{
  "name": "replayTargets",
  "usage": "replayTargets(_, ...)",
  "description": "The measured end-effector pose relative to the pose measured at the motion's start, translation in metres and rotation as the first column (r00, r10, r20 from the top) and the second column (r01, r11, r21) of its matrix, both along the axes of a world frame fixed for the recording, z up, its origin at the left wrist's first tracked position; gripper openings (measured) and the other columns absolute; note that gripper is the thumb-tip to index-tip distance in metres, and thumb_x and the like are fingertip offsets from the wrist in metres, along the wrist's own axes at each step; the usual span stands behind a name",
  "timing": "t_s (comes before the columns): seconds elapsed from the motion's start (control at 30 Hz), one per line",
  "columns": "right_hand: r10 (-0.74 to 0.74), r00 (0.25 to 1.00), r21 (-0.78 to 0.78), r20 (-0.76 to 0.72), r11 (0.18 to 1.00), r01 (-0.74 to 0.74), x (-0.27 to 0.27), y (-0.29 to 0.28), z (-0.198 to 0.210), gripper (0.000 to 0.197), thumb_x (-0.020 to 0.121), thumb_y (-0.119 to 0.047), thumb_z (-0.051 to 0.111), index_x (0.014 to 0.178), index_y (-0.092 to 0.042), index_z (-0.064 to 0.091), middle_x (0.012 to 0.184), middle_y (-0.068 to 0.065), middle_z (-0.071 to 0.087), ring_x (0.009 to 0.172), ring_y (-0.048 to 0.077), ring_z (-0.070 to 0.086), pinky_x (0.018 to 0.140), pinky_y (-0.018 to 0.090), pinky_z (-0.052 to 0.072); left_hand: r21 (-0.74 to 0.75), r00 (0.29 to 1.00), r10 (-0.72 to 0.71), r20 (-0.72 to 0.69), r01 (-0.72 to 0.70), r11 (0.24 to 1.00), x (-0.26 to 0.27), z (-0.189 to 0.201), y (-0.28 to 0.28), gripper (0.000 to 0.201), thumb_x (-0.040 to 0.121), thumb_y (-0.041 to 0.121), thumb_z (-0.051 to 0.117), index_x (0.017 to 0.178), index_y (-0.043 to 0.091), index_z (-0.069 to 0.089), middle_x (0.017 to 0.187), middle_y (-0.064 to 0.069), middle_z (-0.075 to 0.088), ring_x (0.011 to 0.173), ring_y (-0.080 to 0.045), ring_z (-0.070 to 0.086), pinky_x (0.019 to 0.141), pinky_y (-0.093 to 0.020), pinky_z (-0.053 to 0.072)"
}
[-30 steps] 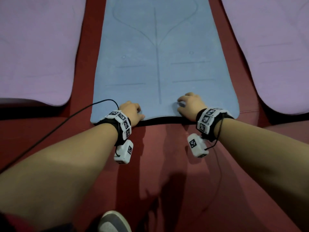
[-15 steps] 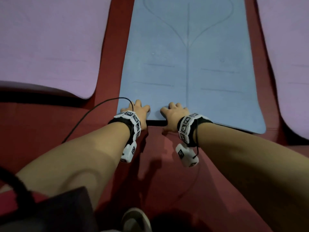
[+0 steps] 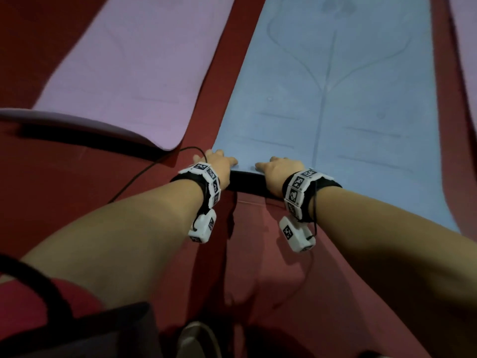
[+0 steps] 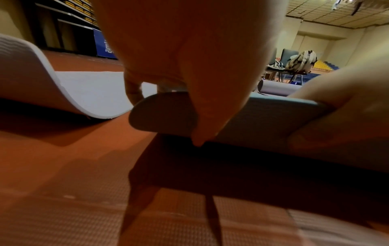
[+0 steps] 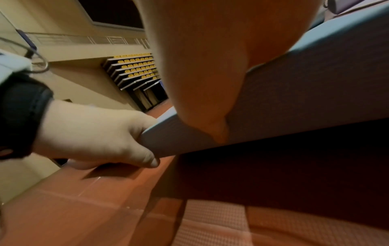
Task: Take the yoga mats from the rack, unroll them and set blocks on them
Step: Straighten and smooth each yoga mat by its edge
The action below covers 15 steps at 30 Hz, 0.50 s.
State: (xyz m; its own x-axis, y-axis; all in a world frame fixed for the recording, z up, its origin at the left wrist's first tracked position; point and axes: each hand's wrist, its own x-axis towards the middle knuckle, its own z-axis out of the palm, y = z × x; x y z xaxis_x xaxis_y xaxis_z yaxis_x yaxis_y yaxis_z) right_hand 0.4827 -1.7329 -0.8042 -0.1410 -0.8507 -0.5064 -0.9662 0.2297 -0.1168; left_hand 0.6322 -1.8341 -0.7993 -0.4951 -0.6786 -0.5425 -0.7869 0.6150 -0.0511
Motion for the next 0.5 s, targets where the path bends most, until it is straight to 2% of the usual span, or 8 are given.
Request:
replayTargets(0.1,0.01,1.0,-0.077,0.008,0.997,-0.01,-0.009,0.001,0.003,0.038,0.094,-0.022,0.049,0.131,-0.029,0.054,0.118,0.007,0.055,0.113,0.034,0.053,0.081,0.04,0.045,-0.082,0.997,-0.008,-0.08,0.002,0.997,0.008,-0.004,-0.001,0.057,0.091,0.015,0.055,0.14,0.043,0.046,0.134,-0.001,0.045,0.123,-0.03,0.038,0.103,-0.047,0.036)
replayTargets(0.2,0.004,0.999,-0.155,0.039,0.988,0.002,-0.016,0.007,0.007,0.035,0.093,-0.016,0.047,0.126,-0.023,0.056,0.115,0.01,0.056,0.11,0.036,0.056,0.077,0.039,0.043,-0.15,0.983,-0.069,-0.167,0.044,0.988,0.011,-0.003,0.0,0.056,0.089,0.014,0.056,0.139,0.039,0.051,0.13,0.002,0.05,0.117,-0.03,0.041,0.093,-0.043,0.042)
replayTargets(0.27,-0.025,0.997,-0.235,0.075,0.971,0.042,-0.021,0.011,0.013,0.033,0.09,-0.014,0.047,0.122,-0.021,0.056,0.111,0.011,0.057,0.106,0.036,0.058,0.076,0.04,0.045,-0.238,0.965,-0.12,-0.234,0.063,0.969,0.009,0.002,0.0,0.054,0.087,0.012,0.057,0.135,0.036,0.054,0.128,0.003,0.053,0.116,-0.03,0.041,0.09,-0.042,0.04)
replayTargets(0.33,-0.056,0.994,-0.318,0.097,0.945,0.084,-0.027,0.015,0.019,0.036,0.089,-0.012,0.046,0.123,-0.021,0.054,0.108,0.011,0.06,0.103,0.037,0.059,0.077,0.042,0.05,-0.348,0.924,-0.13,-0.358,-0.003,0.938,0.003,0.009,0.004,0.053,0.082,0.007,0.059,0.128,0.033,0.06,0.123,0.003,0.055,0.115,-0.03,0.041,0.088,-0.042,0.032)
replayTargets(0.4,-0.084,0.992,-0.391,0.093,0.913,0.114,-0.035,0.019,0.023,0.041,0.089,-0.01,0.045,0.128,-0.022,0.051,0.108,0.01,0.061,0.102,0.036,0.06,0.079,0.044,0.052,-0.397,0.857,-0.111,-0.503,-0.115,0.911,-0.007,0.012,0.009,0.054,0.076,0.004,0.06,0.123,0.03,0.064,0.124,0.0,0.054,0.117,-0.031,0.041,0.091,-0.045,0.031)
replayTargets(0.5,-0.149,0.986,-0.456,0.077,0.874,0.168,-0.051,0.023,0.026,0.05,0.09,-0.009,0.044,0.137,-0.026,0.045,0.114,0.01,0.061,0.102,0.036,0.061,0.077,0.042,0.051,-0.346,0.772,-0.07,-0.632,-0.2,0.917,-0.031,0.014,0.014,0.06,0.075,0.004,0.059,0.131,0.023,0.058,0.139,-0.008,0.047,0.132,-0.034,0.035,0.106,-0.051,0.033)
